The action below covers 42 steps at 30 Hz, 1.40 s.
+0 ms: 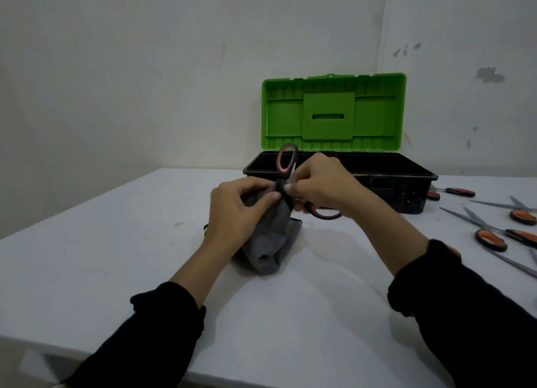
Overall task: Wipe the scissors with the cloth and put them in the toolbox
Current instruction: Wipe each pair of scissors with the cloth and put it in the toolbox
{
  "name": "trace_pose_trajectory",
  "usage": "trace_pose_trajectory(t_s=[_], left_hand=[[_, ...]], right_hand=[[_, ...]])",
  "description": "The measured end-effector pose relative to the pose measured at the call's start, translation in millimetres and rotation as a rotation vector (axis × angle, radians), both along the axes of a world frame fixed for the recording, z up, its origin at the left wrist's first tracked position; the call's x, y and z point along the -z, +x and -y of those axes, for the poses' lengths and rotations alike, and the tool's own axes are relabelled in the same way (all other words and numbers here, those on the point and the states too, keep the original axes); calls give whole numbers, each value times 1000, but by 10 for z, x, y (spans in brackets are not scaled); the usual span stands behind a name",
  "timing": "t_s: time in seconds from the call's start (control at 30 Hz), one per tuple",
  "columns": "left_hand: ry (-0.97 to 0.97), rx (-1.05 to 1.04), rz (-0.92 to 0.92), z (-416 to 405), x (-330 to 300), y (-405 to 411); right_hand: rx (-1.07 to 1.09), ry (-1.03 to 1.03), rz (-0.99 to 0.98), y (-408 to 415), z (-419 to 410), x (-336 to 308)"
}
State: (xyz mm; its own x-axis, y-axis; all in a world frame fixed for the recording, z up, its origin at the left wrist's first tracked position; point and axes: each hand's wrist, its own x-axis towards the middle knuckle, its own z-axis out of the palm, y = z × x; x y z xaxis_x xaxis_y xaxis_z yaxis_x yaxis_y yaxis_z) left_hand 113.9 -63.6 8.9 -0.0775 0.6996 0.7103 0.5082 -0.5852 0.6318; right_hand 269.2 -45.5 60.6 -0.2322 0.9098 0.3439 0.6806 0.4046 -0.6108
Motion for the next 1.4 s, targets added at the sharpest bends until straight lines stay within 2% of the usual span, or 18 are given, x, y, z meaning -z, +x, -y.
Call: trace_pose_trajectory(t_s=[0.07,0.2,0.33,0.53,0.67,0.77,0.9,1.0,1.1,1.2,1.3,1.4], left_hand=[[17,-12,-85,28,7,13],[-46,-52,-142,2,9,-42],[-118,-87,-198,-27,-19,-80],[-65,-98,-235,-46,-28,-69],[-80,-107,-287,-45,-33,-152],[-120,-123,-260,-67,-31,-205],[-162,-107,-122,-125,24,-283],[-146,-208,-162,-155,69,-298],[-48,-321,-358,-139,106,-197],[74,-200,-456,-143,116,-108],[49,-27,-451,-132,135,-21],[28,-49,-400,-130,150,31]], right_hand=[[-8,65,2,-23,5,19],[-47,137,17,-23,15,72],[-110,114,-21,39,41,53],[-95,247,29,2,47,100],[-132,169,-55,64,8,98],[-114,180,-55,203,-32,49],[-41,198,-106,350,-75,56],[31,198,-294,414,-156,129],[93,93,-588,411,-179,155],[93,4,-734,356,-190,140],[9,-82,-927,269,-167,124],[-96,-182,-1062,154,-120,106]])
